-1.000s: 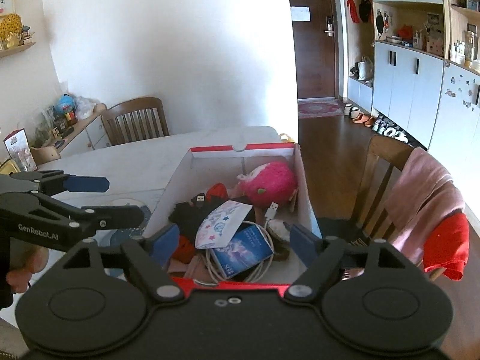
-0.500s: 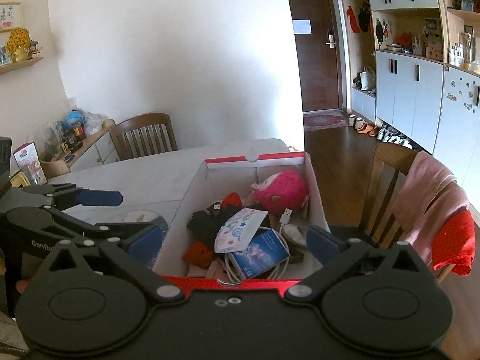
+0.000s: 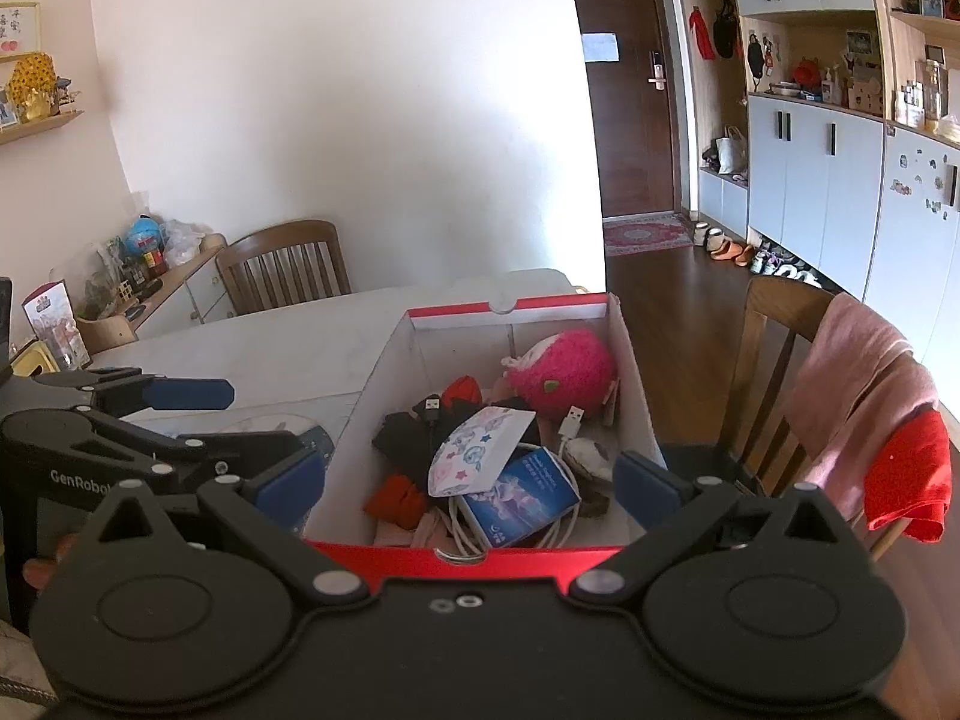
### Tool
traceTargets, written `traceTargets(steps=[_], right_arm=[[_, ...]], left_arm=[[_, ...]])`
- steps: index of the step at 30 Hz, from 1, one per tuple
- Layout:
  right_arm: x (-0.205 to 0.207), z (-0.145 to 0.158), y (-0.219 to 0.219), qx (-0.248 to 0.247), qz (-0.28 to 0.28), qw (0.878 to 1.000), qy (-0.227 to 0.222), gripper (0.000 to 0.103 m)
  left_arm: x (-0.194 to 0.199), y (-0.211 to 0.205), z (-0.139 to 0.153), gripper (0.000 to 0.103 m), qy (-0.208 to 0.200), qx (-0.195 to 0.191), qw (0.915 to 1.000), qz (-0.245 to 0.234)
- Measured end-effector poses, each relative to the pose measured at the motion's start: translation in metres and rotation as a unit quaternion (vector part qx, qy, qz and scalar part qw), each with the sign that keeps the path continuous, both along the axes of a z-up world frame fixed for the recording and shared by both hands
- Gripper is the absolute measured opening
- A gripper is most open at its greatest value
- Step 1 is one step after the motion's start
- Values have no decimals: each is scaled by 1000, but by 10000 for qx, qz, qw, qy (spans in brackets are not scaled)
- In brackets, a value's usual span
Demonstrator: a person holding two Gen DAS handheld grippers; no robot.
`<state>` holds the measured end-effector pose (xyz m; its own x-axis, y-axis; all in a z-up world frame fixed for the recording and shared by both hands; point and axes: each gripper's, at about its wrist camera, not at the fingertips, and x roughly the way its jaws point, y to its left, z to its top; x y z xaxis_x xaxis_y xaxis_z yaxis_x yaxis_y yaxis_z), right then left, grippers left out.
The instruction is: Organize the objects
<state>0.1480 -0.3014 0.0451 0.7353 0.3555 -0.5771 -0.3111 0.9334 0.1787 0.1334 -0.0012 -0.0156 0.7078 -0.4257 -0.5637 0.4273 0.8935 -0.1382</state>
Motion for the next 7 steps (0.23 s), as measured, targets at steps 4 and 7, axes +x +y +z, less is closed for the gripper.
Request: traceTargets(steps=[4, 7], right_arm=[[1, -2, 1, 7, -22, 10000, 35, 102], [2, -3, 1, 12, -20, 10000, 56, 102]], left_arm=[[1, 3, -1, 102, 43, -43, 10000, 38], [2, 5, -2, 103, 78, -85, 9999, 47]])
